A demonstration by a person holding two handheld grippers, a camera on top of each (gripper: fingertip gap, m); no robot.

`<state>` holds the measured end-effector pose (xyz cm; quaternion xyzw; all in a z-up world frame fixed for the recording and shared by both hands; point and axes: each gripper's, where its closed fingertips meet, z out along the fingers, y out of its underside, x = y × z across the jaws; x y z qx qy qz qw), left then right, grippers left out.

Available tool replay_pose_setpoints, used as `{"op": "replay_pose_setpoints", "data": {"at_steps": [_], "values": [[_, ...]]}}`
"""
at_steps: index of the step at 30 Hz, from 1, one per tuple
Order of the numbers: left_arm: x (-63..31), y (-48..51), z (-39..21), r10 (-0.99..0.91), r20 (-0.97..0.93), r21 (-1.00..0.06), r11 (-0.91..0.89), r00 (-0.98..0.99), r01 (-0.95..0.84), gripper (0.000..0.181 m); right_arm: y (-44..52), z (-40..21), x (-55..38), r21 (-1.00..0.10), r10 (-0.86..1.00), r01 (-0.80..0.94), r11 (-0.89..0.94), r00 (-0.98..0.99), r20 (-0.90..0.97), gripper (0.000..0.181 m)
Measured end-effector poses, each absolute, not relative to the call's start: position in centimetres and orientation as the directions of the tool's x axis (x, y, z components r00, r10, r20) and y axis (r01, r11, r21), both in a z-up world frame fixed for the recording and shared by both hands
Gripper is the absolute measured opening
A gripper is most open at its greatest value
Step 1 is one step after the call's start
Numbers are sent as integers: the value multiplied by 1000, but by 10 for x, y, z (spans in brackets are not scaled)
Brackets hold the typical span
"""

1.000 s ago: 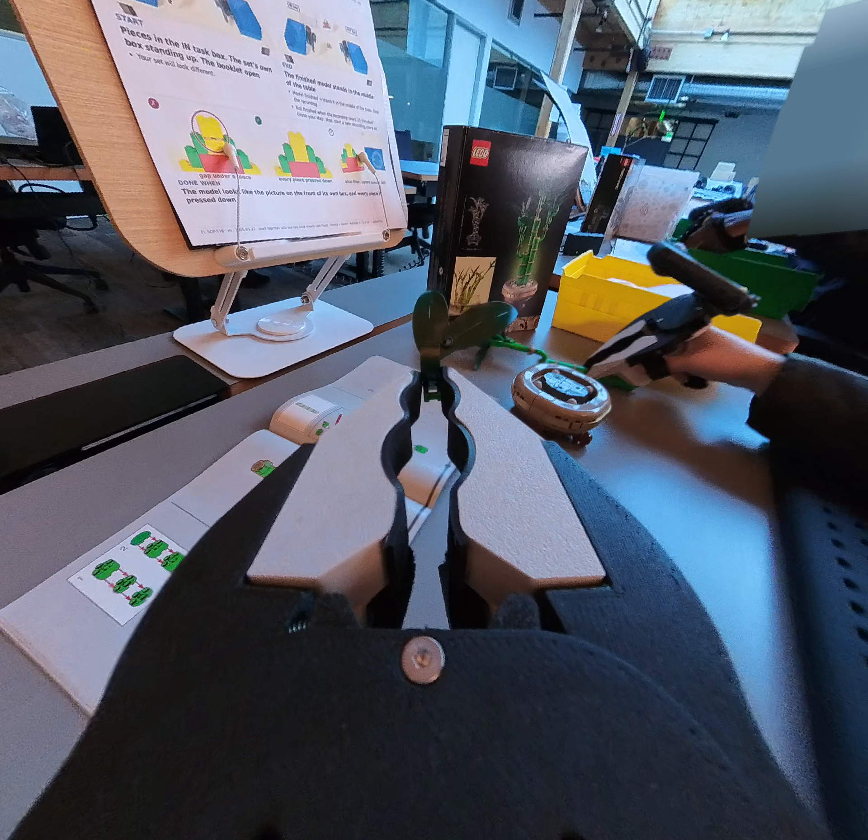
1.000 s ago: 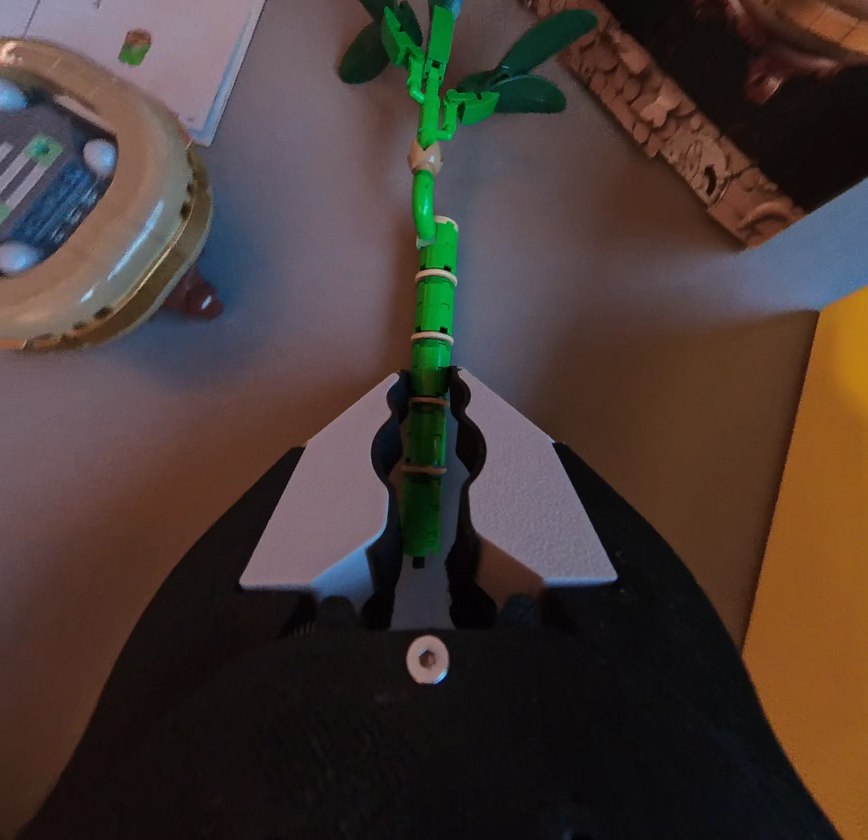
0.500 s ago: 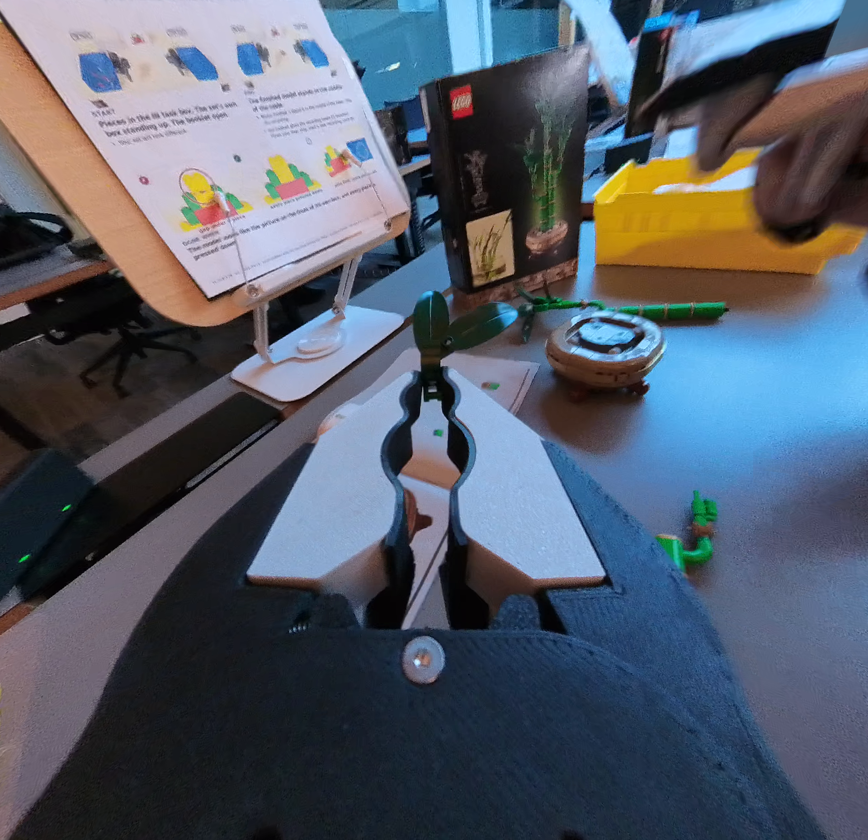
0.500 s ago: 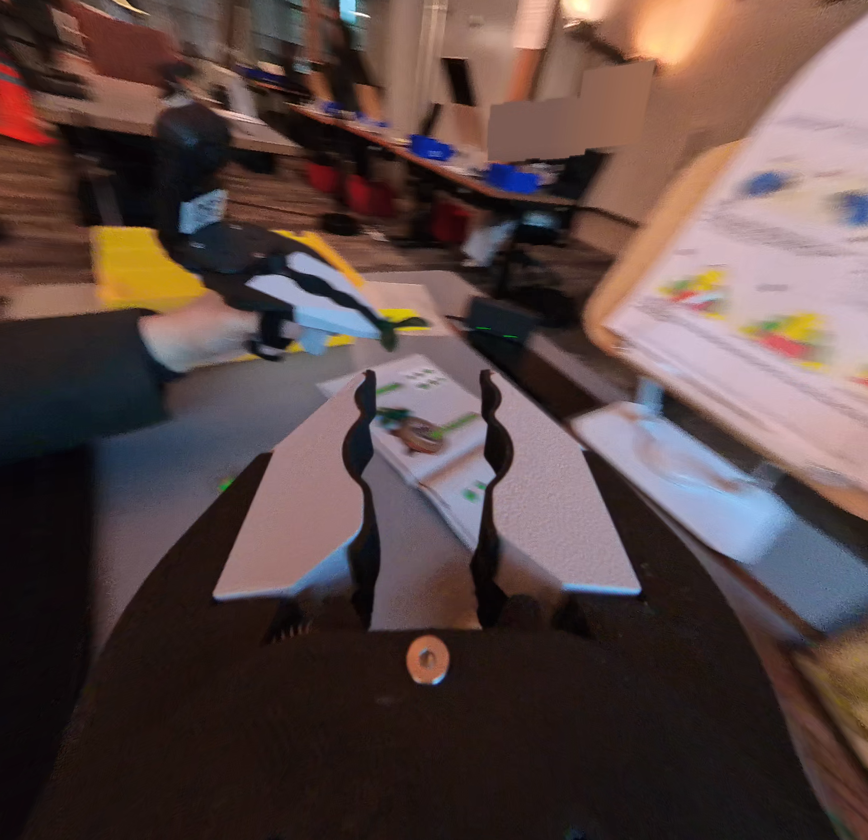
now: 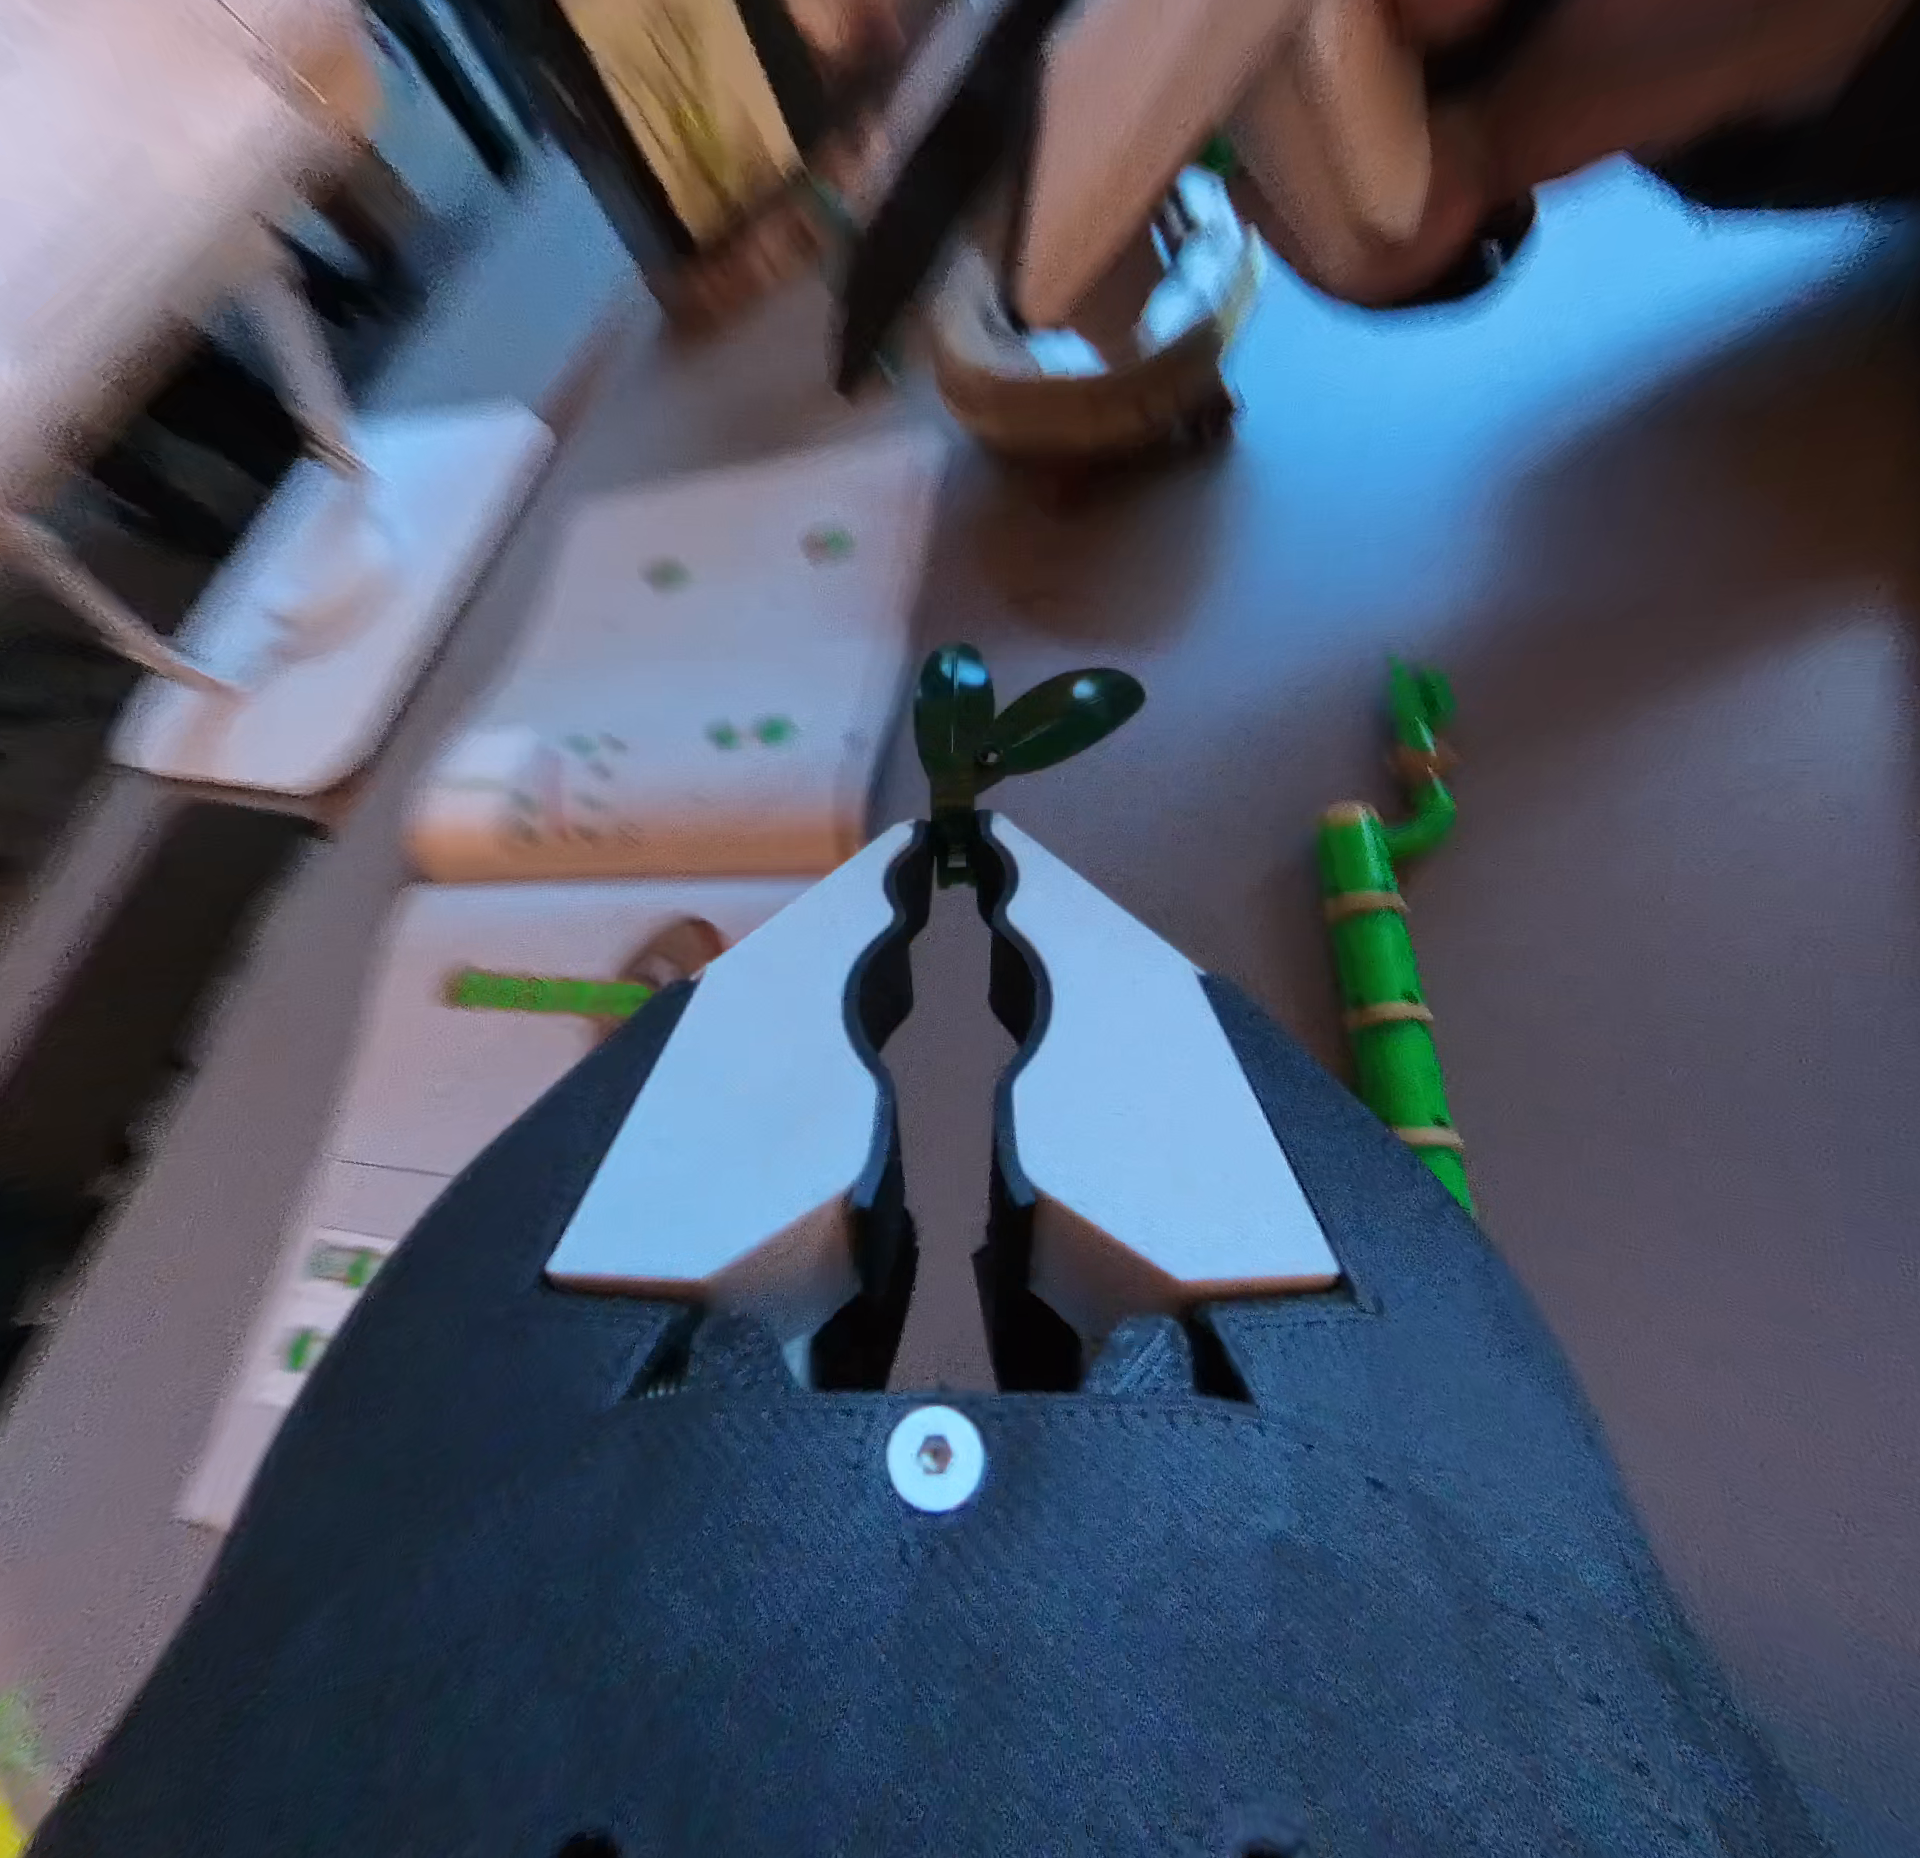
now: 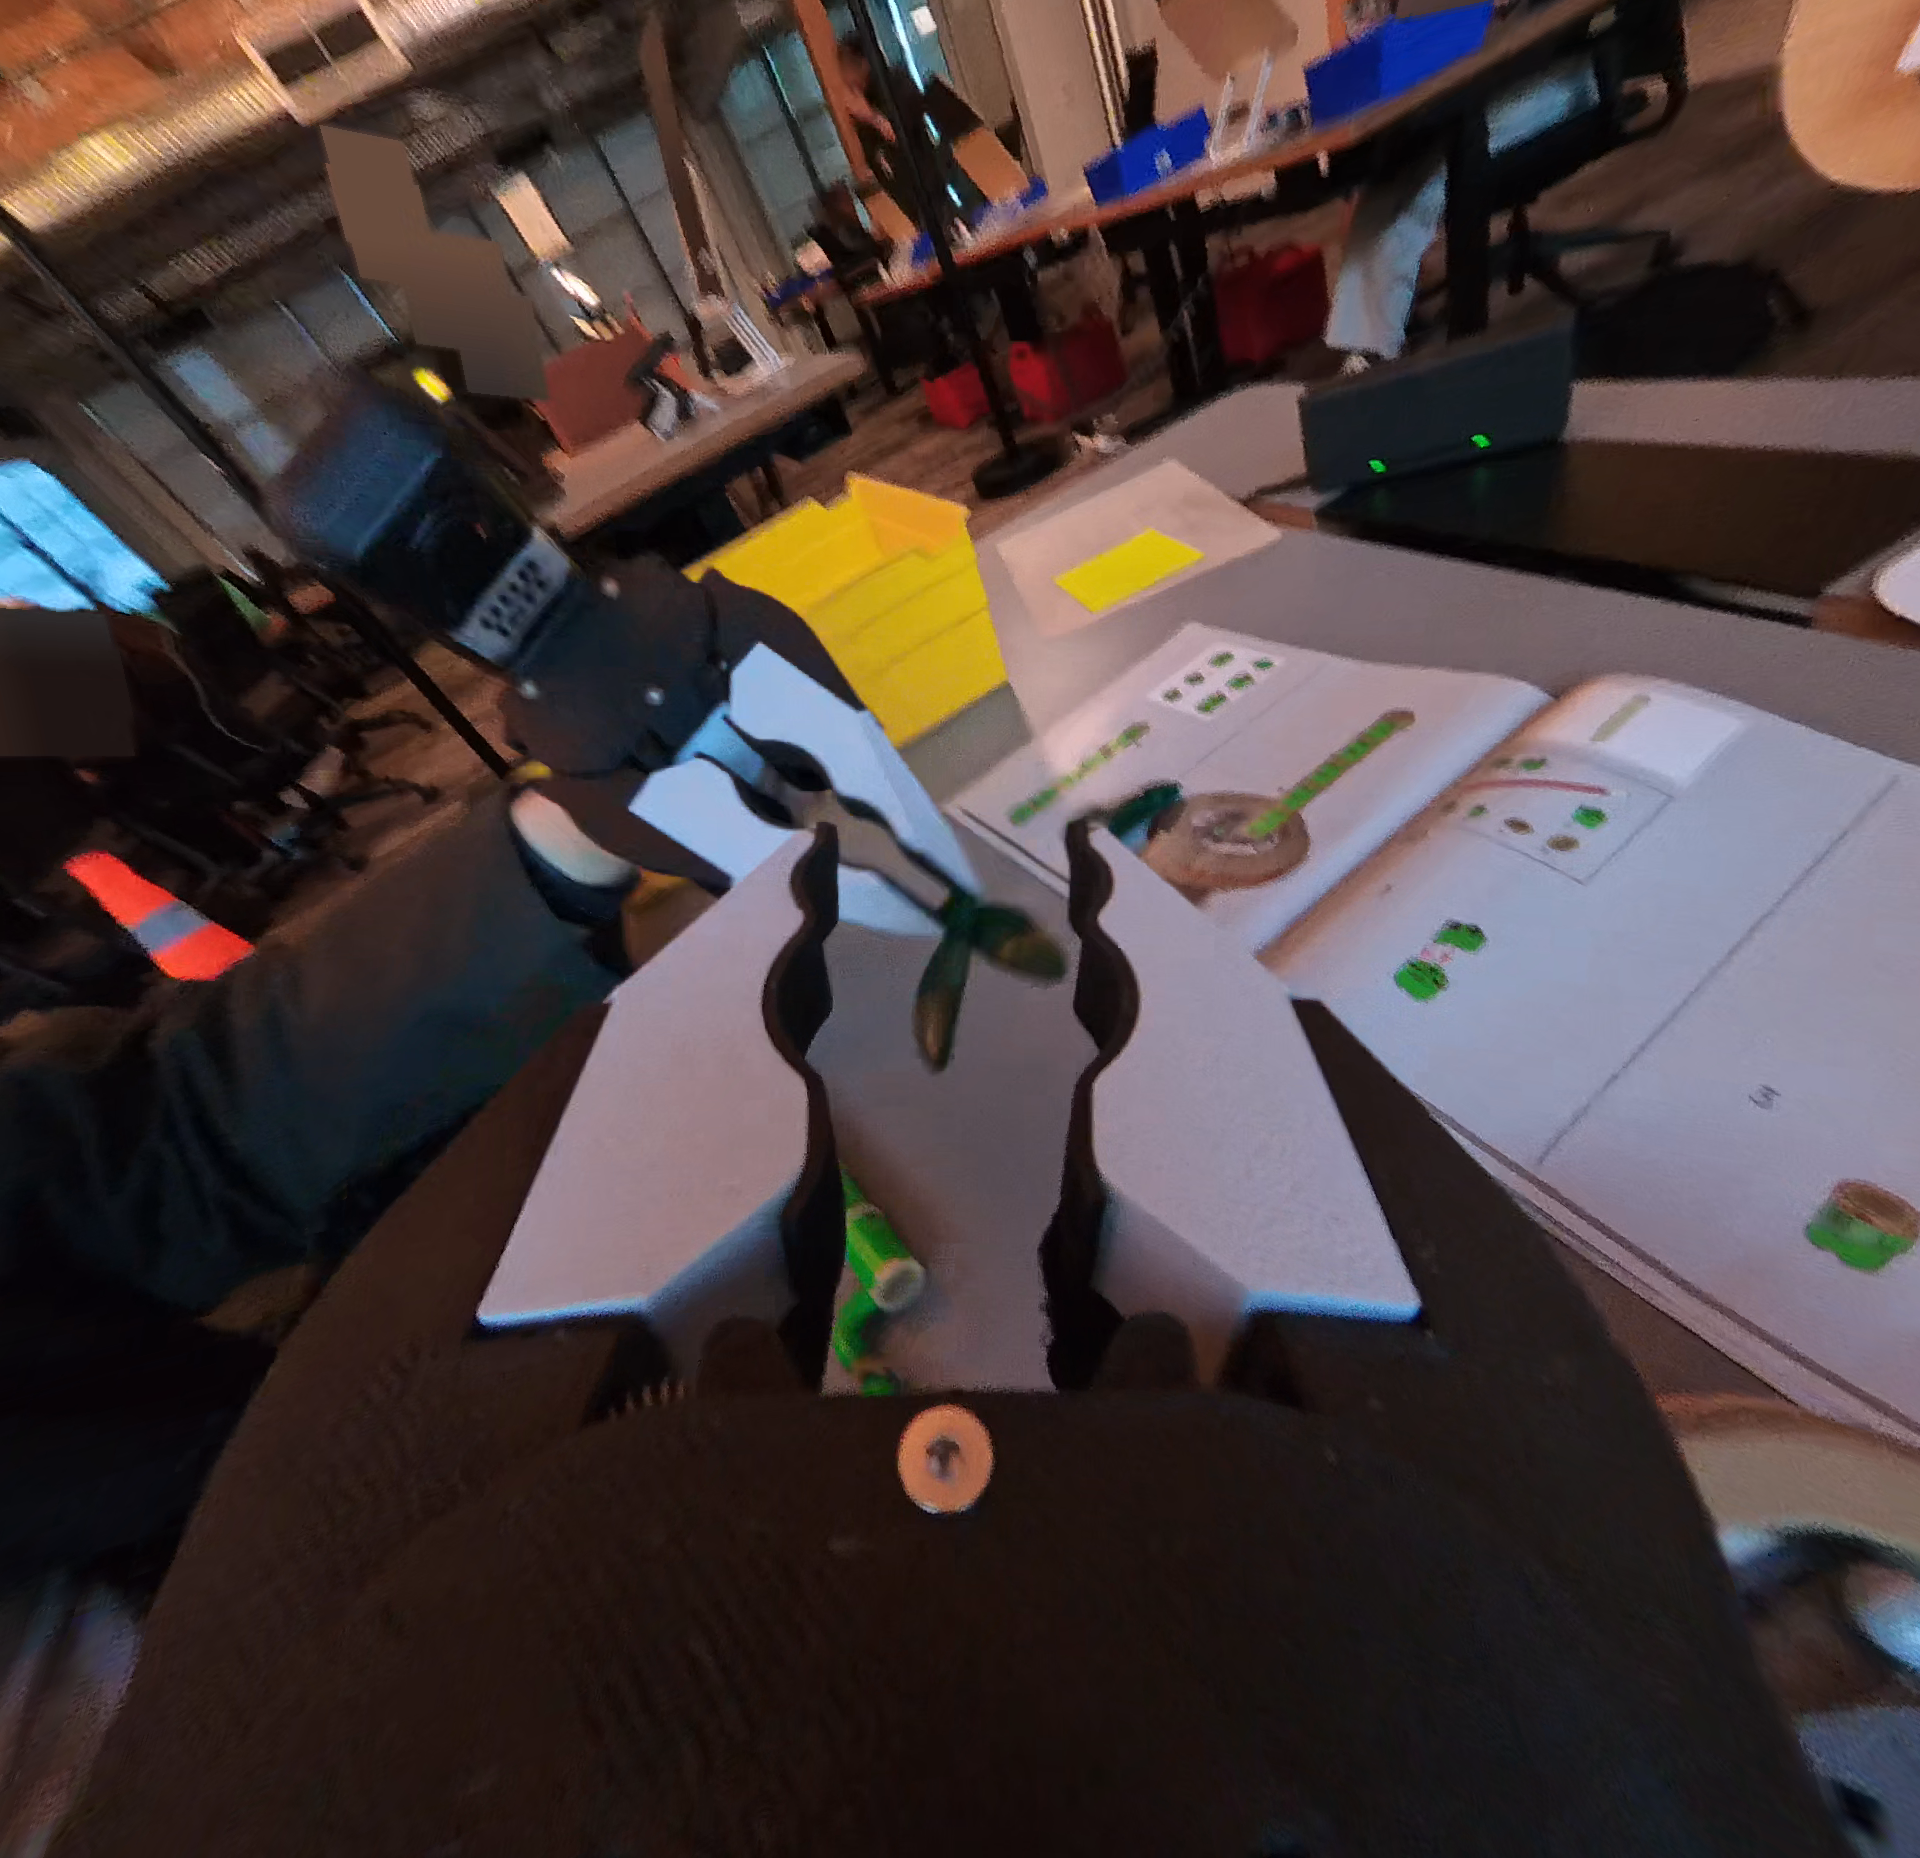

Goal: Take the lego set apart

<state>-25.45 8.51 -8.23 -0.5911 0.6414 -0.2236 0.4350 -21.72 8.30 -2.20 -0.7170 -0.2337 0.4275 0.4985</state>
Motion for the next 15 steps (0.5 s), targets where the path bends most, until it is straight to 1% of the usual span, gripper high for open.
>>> {"op": "replay_pose_setpoints", "data": {"at_steps": [2,4,6,9,10,11,12,13,15], "values": [[-258,80,-114,-977,-210,-722,138,25,-678,6,89,-37,-212,-931,747,15,-366,602,-283,42],[-262,78,-135,-984,-176,-664,120,-2,-738,6,93,-46,-207,-938,737,107,-329,650,-184,42],[-263,76,-145,-987,-157,-638,122,-26,-760,6,93,-50,-207,-934,739,148,-326,656,-154,43],[-261,73,-151,-990,-136,-632,119,-41,-766,6,91,-53,-208,-927,742,156,-341,650,-163,45],[-262,77,-153,-990,-143,-624,105,-19,-774,14,92,-54,-208,-924,740,161,-348,652,-165,46],[-265,83,-153,-987,-159,-616,90,11,-783,26,92,-56,-206,-921,738,166,-354,654,-165,47],[-269,87,-151,-987,-159,-618,72,34,-783,26,92,-56,-205,-920,737,167,-354,655,-165,47],[-273,91,-145,-987,-149,-642,49,62,-765,25,93,-54,-204,-922,736,162,-351,656,-165,47],[-286,114,-123,-972,-143,-737,-22,187,-676,24,94,-48,-200,-929,731,139,-342,660,-171,47]]}}
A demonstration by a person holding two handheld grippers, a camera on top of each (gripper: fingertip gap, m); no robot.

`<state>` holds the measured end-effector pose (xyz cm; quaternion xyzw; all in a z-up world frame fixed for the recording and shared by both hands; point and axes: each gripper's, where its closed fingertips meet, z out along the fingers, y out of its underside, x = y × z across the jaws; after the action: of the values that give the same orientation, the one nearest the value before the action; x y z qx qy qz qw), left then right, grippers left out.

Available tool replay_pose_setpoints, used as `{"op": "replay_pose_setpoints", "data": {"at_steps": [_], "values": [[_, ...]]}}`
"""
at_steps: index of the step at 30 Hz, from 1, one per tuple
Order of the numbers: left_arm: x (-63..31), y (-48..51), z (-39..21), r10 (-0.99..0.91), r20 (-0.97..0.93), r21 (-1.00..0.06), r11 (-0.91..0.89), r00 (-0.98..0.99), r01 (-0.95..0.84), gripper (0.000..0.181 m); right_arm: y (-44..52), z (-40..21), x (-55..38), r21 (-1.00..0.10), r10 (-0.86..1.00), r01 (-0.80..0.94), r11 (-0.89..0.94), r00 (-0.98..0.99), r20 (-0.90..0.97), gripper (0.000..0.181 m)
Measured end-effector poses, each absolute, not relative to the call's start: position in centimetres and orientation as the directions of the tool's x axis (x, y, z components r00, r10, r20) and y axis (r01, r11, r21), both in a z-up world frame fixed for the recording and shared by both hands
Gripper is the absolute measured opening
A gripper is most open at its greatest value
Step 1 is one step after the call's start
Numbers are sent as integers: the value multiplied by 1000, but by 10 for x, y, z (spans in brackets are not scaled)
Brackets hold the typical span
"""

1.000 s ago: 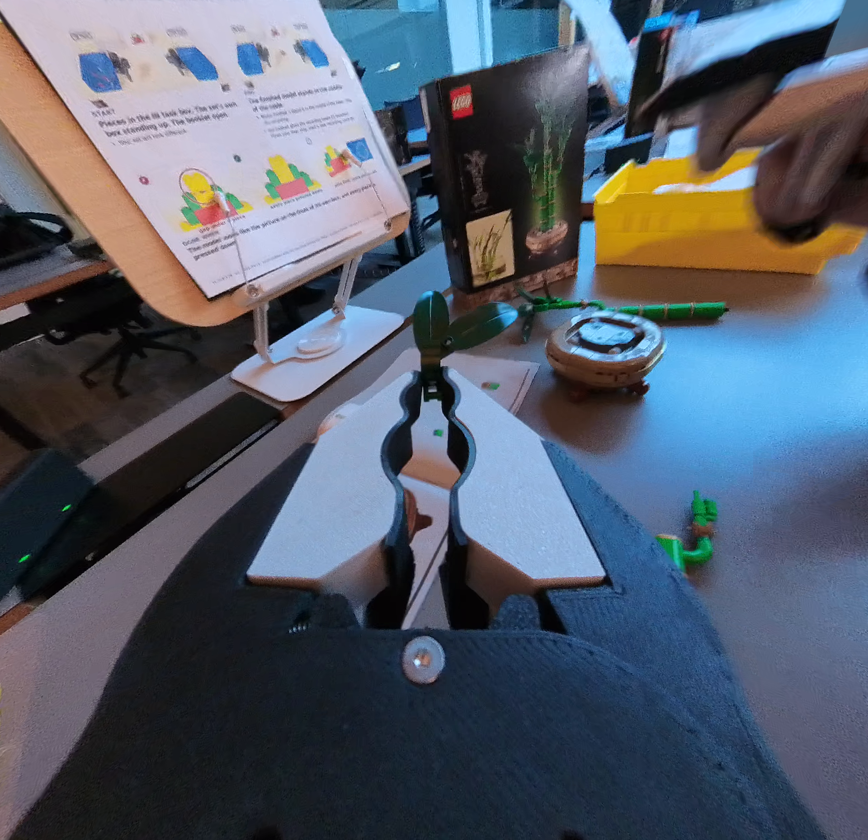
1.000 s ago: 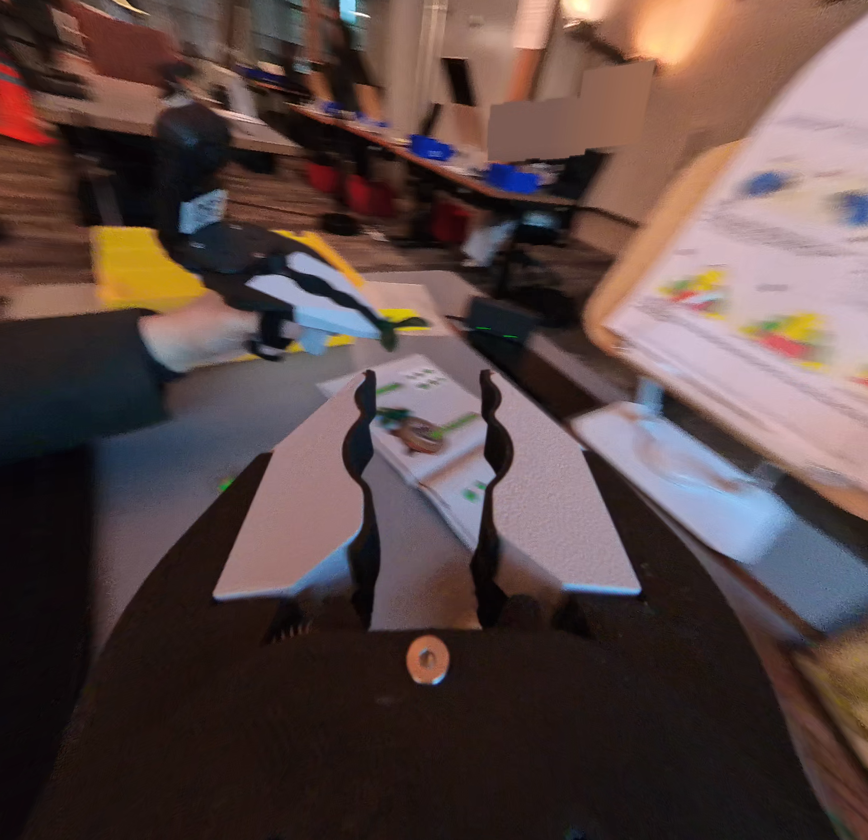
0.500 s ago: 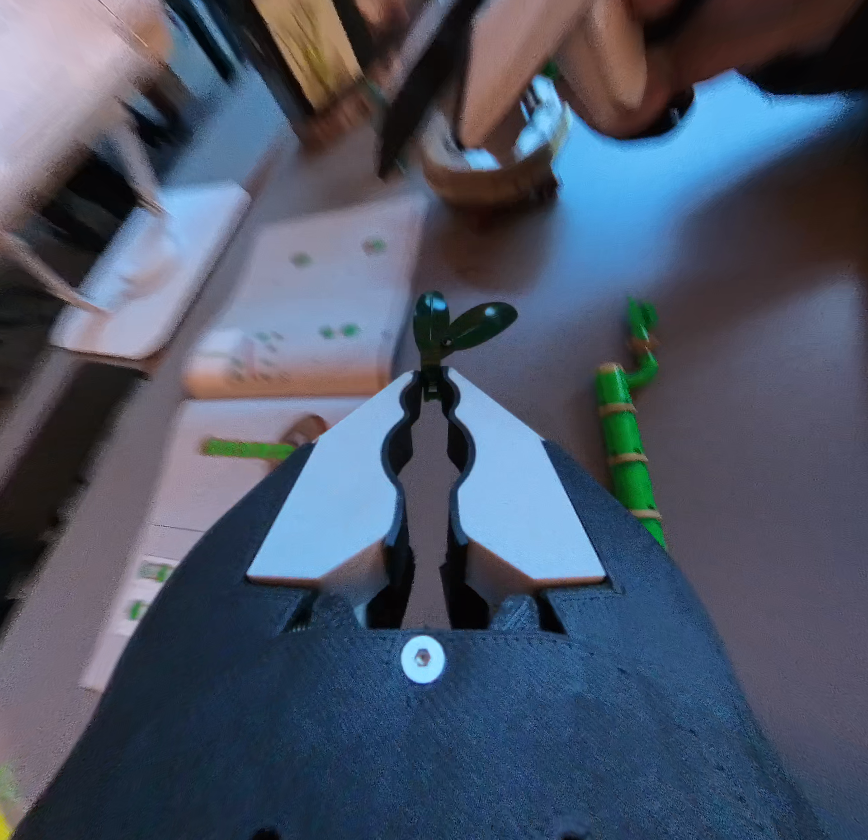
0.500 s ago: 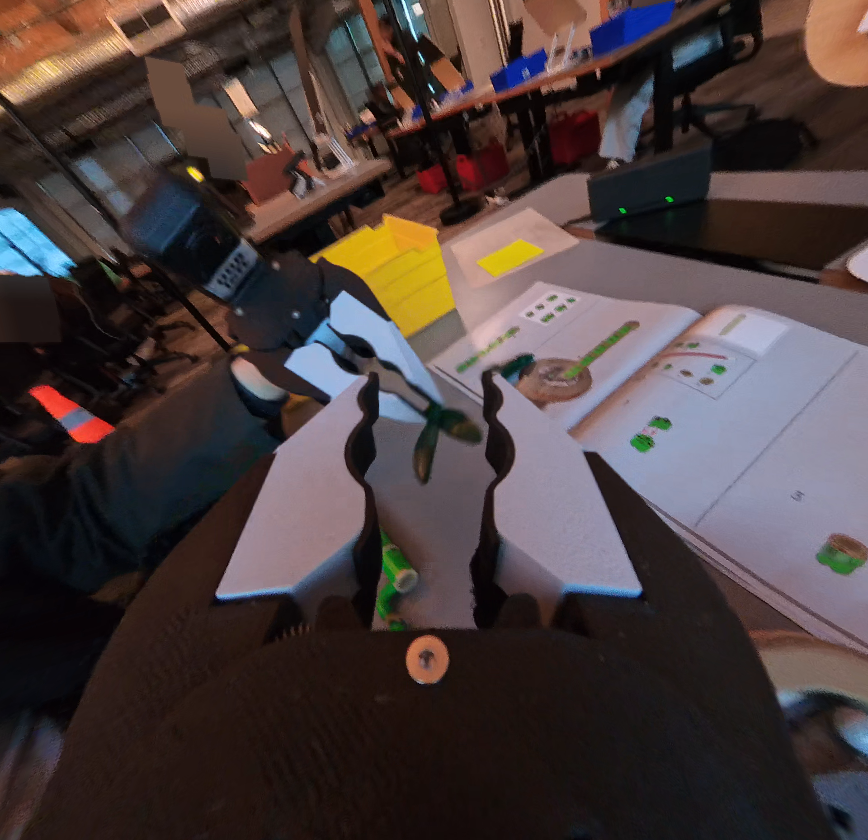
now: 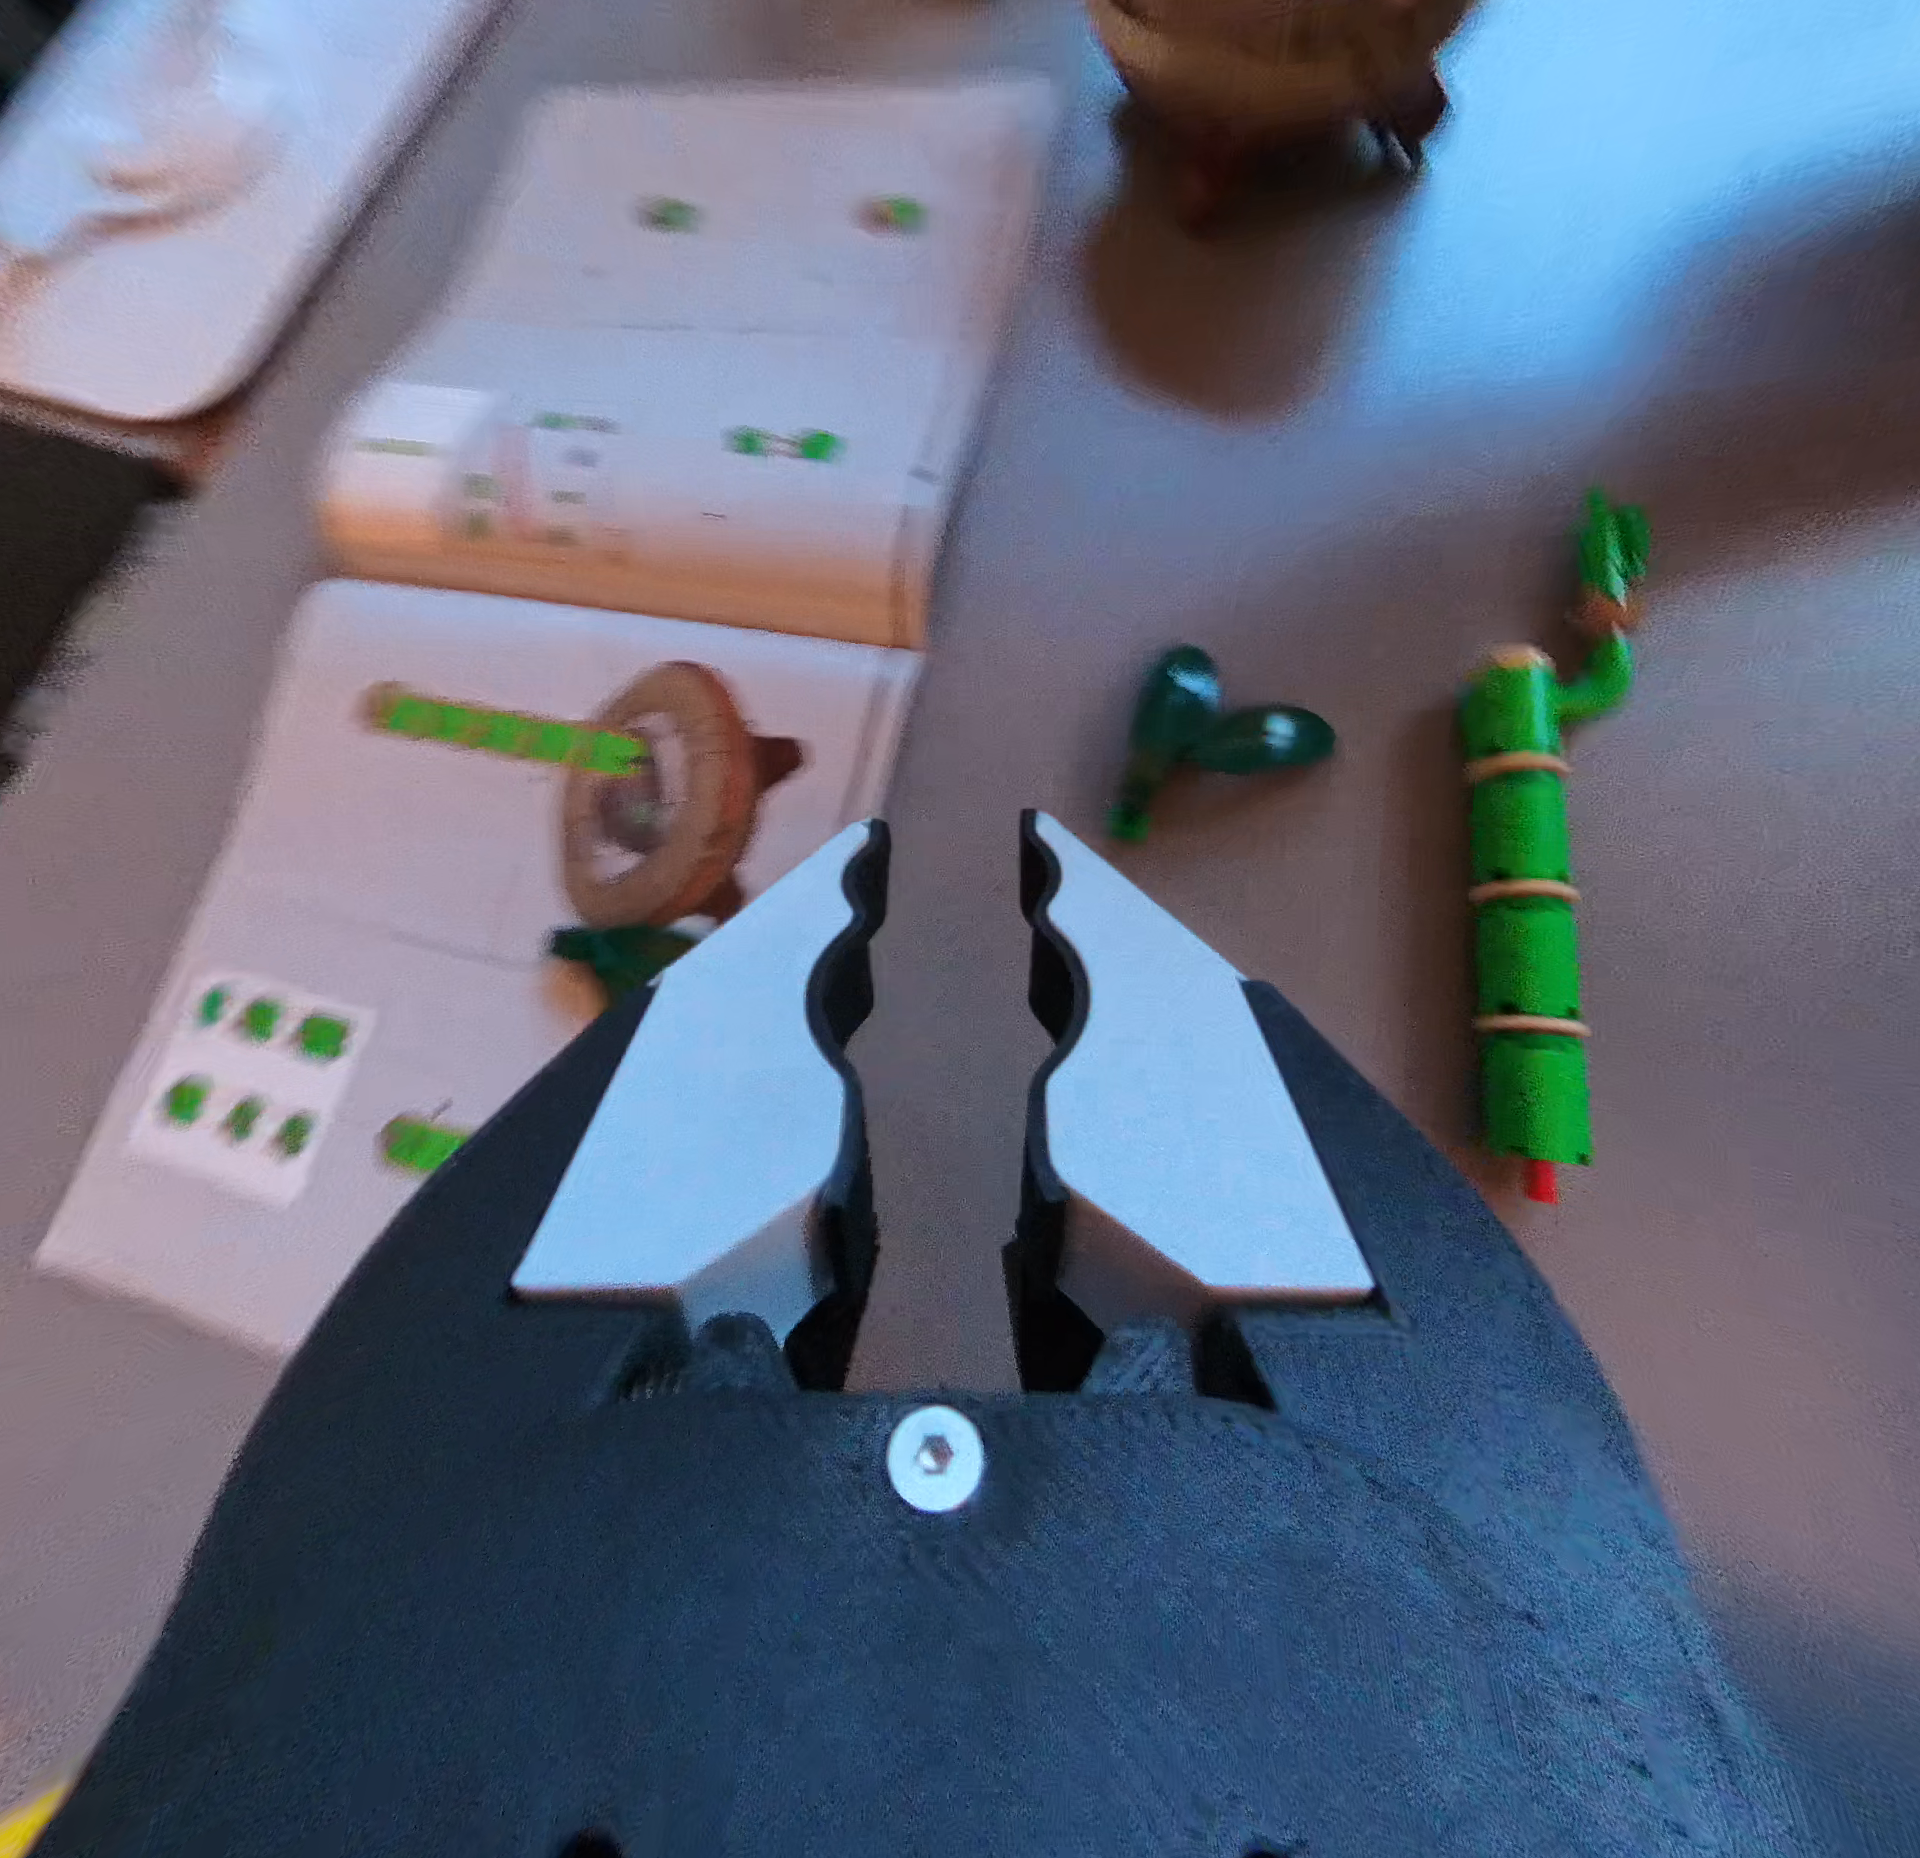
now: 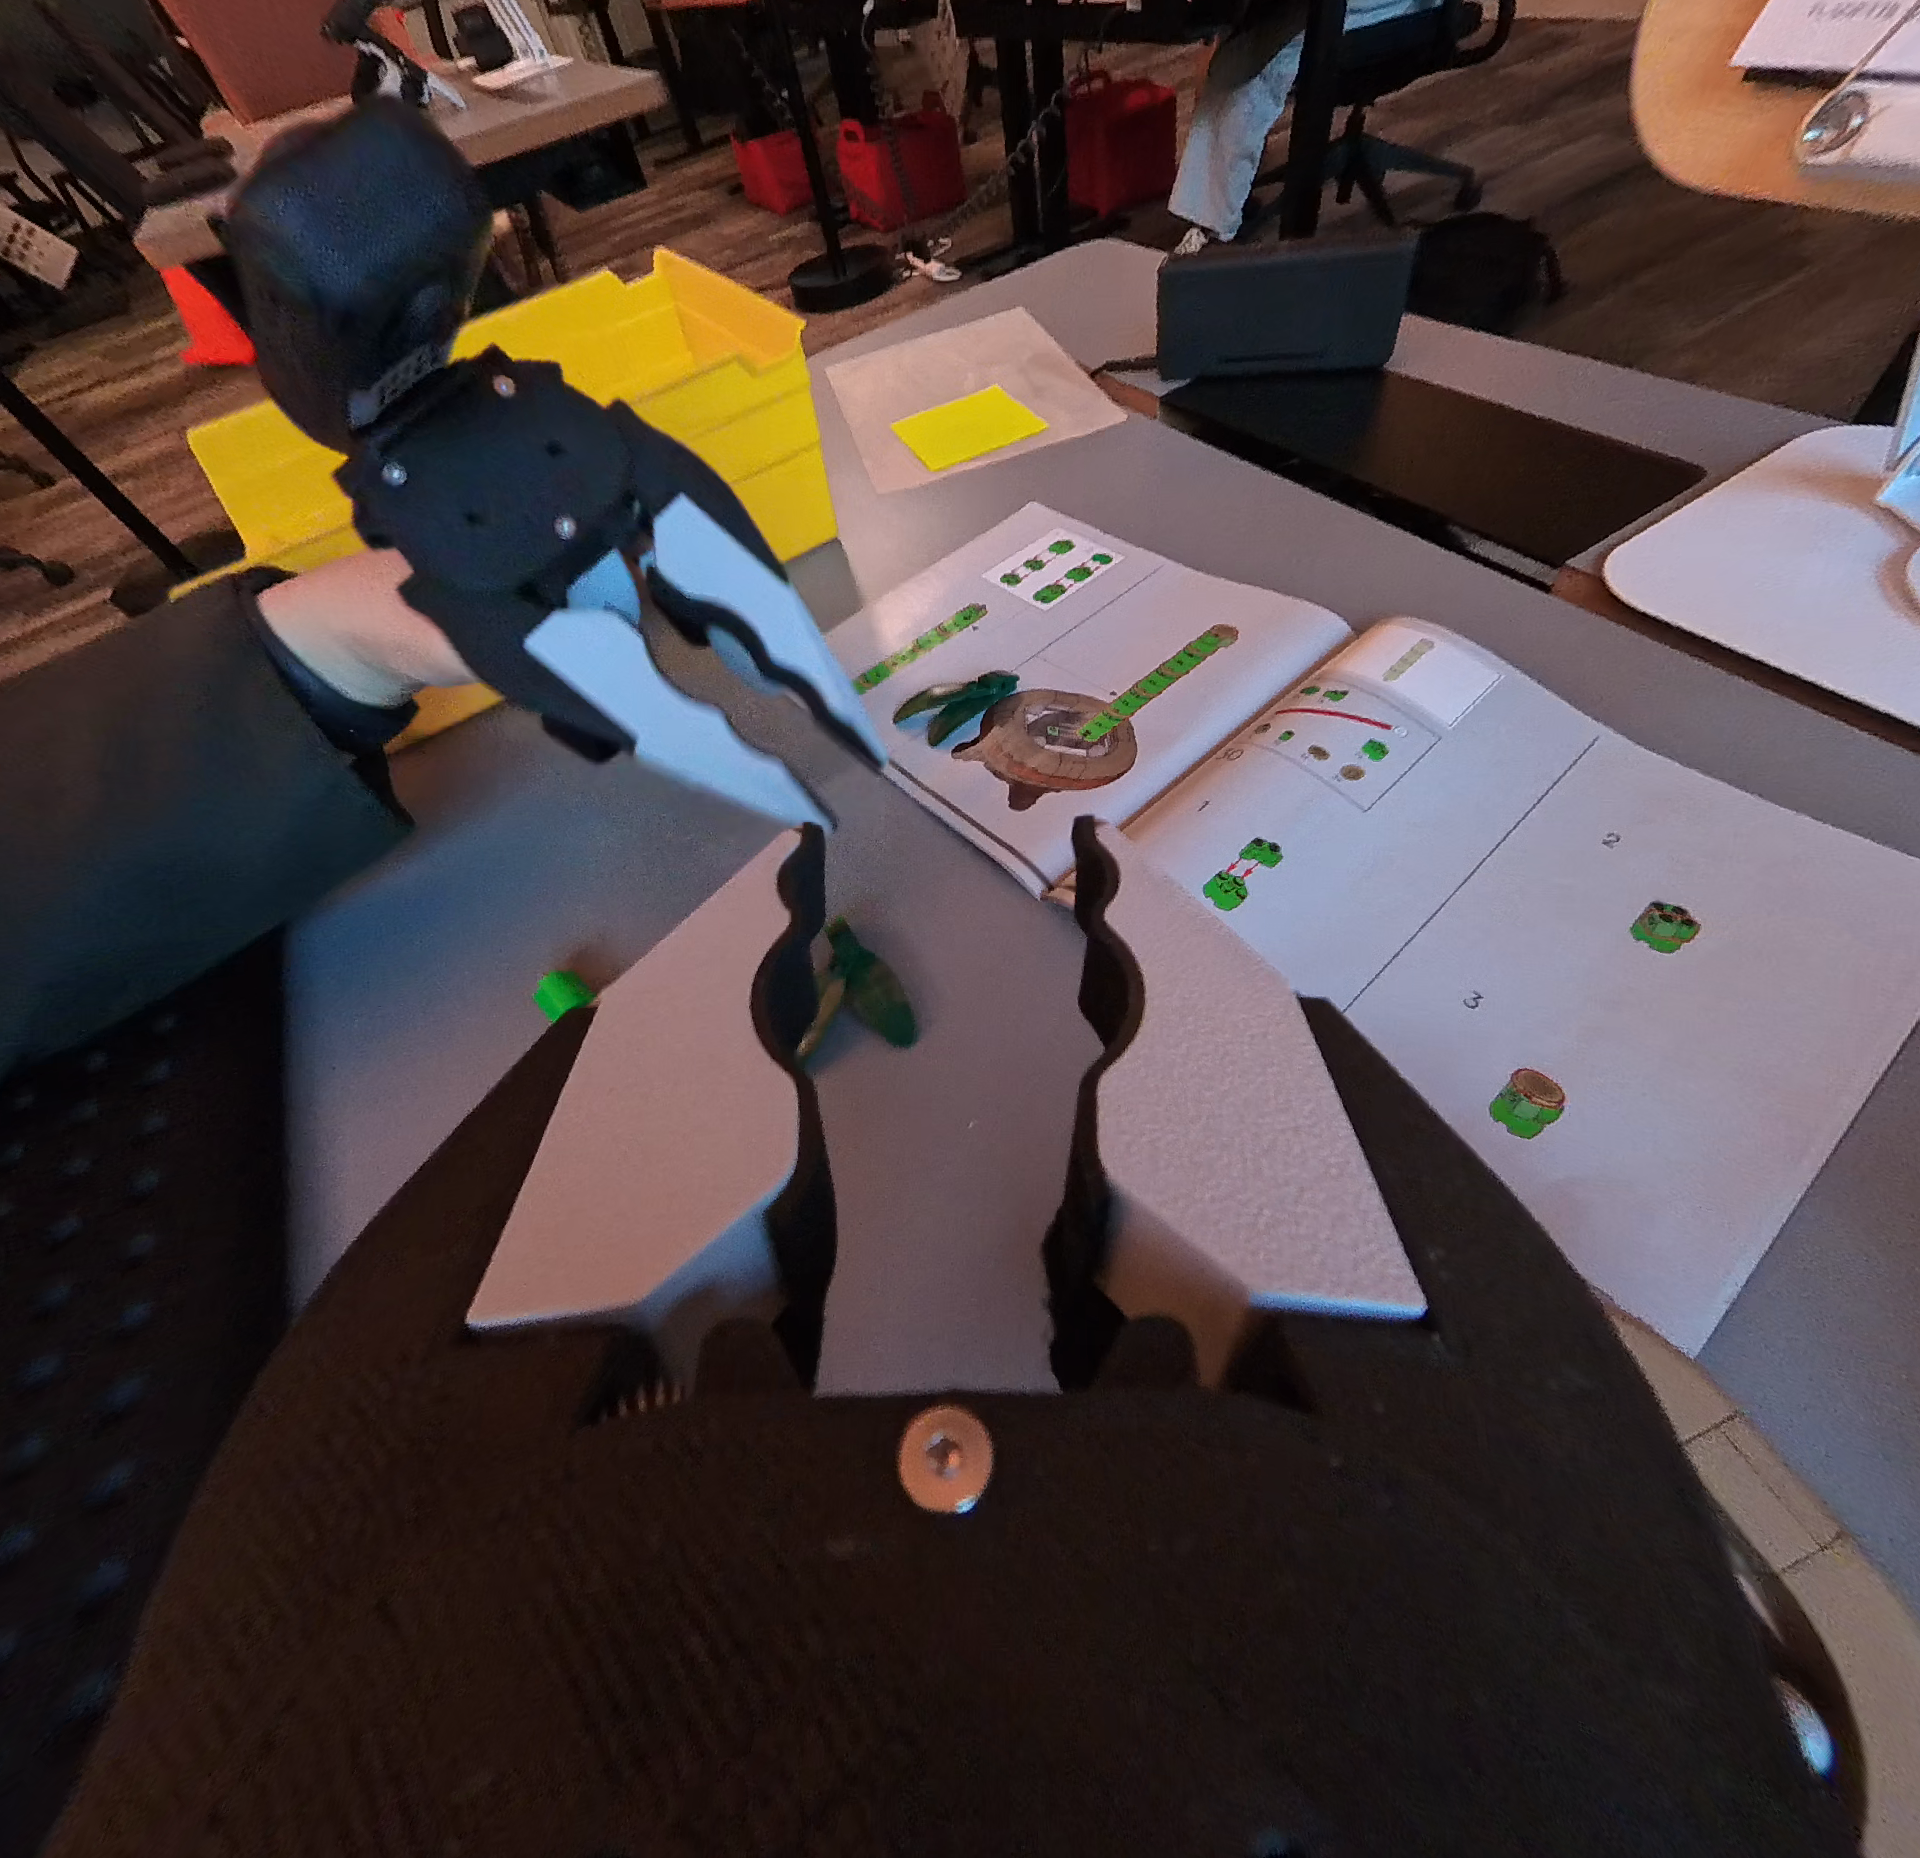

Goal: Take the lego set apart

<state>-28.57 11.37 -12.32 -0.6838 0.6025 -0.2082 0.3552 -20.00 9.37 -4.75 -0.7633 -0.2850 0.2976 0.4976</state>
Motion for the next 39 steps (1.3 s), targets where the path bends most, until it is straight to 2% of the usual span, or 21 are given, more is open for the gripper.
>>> {"op": "replay_pose_setpoints", "data": {"at_steps": [2,4,5,8,10,11,13,15,17,20,22,27,30,32,33,35,39], "values": [[-302,146,-99,-923,-102,-841,-120,372,-527,30,94,-42,-199,-935,731,116,-336,658,-181,47],[-320,174,-89,-848,5,-894,-242,530,-377,38,94,-43,-198,-935,729,116,-336,660,-180,47],[-325,180,-96,-827,45,-886,-292,560,-360,40,94,-45,-198,-933,728,124,-338,662,-176,47],[-336,190,-134,-795,-27,-792,-352,606,-498,42,95,-51,-199,-927,729,154,-341,667,-157,47],[-334,187,-153,-808,-43,-733,-374,588,-568,38,95,-53,-199,-926,729,169,-339,669,-145,47],[-330,187,-155,-813,-34,-734,-374,581,-567,38,95,-53,-199,-925,729,175,-338,670,-140,47],[-329,188,-154,-822,-38,-739,-359,568,-569,22,95,-55,-198,-922,727,188,-338,674,-129,47],[-328,190,-149,-827,-79,-760,-311,556,-571,15,95,-58,-199,-918,728,198,-344,674,-127,47],[-322,186,-135,-841,-97,-794,-257,532,-551,15,95,-61,-200,-913,731,209,-352,670,-128,47],[-286,153,-81,-919,-44,-923,-112,392,-368,15,92,-55,-204,-926,751,195,-323,648,-126,47],[-265,125,-40,-955,-56,-978,-5,292,-207,15,85,-36,-211,-952,782,112,-285,601,-164,46],[-244,82,4,-952,-203,-979,195,228,-60,15,70,4,-219,-945,822,-147,-291,466,-326,44],[-232,61,11,-965,-207,-978,208,161,-11,14,66,13,-224,-899,826,-261,-353,364,-430,44],[-226,51,14,-975,-189,-981,193,119,21,14,62,19,-225,-869,836,-318,-379,285,-468,37],[-224,46,16,-979,-180,-982,184,95,37,14,59,23,-225,-857,844,-349,-379,251,-475,33],[-222,41,16,-984,-163,-985,167,67,53,14,52,33,-223,-849,869,-380,-368,185,-459,13],[-225,29,30,-996,-78,-985,72,-32,157,14,37,47,-223,-831,898,-410,-377,59,-436,14]]}}
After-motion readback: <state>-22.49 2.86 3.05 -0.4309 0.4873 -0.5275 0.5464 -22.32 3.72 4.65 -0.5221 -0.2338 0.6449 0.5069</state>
